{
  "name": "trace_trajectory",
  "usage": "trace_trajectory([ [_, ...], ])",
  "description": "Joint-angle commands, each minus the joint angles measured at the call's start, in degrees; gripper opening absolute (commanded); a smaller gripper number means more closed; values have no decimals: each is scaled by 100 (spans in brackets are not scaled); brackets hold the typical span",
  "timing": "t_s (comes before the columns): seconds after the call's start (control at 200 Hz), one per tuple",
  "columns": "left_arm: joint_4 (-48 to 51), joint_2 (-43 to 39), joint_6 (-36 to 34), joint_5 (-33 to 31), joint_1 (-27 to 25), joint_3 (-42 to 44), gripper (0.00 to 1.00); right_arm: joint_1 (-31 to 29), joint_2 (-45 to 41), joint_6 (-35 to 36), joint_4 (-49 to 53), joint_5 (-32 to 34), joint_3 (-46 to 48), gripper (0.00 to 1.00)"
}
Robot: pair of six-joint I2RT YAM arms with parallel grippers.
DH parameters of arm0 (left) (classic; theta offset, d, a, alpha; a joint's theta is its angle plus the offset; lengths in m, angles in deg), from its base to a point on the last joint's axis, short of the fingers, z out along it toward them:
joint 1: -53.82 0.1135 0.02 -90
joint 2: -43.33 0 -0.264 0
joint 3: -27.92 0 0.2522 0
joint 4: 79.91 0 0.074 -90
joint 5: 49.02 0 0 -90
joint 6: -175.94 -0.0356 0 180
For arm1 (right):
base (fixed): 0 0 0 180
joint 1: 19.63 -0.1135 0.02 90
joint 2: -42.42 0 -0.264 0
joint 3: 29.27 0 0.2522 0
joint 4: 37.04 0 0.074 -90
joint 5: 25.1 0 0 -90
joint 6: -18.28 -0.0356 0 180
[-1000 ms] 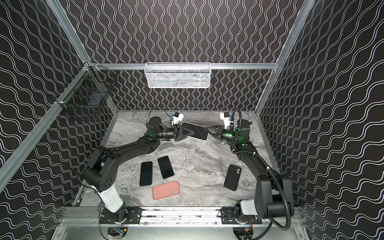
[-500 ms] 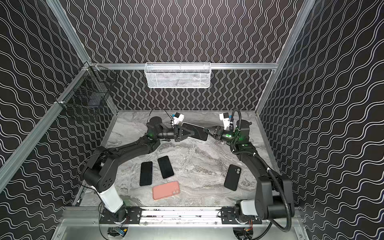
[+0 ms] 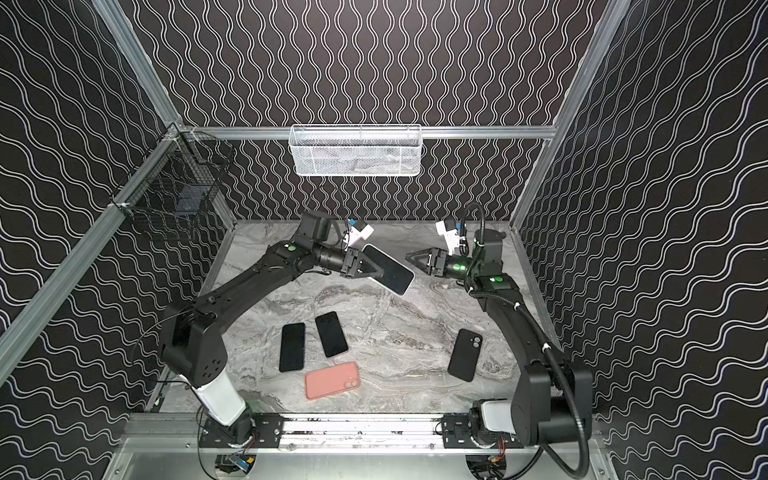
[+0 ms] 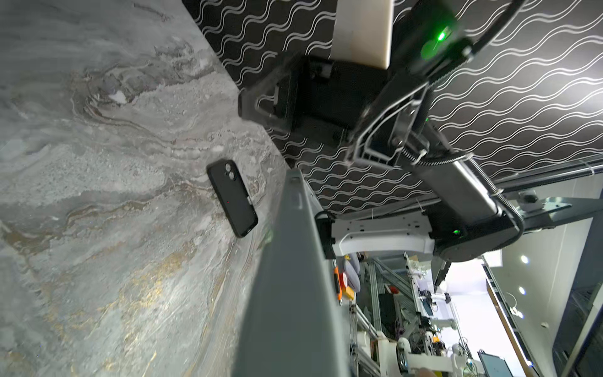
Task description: Put the phone into the phone case
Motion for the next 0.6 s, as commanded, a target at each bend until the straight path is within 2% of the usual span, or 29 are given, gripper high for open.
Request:
trace_trajectory([
  [0.0, 881, 46, -913, 320, -2, -191, 0, -226, 201, 765, 663, -433, -383, 75],
  [0.105, 1024, 48, -1030, 313, -10, -252, 0, -416, 472, 936, 872, -633, -625, 67],
  [0.415, 674, 58, -775, 513, -19, -173, 0, -878, 803, 1115, 953, -907, -787, 42],
  [0.596, 518, 110, -641, 534, -20, -210, 0, -920, 803, 634, 174, -1086, -412, 15],
])
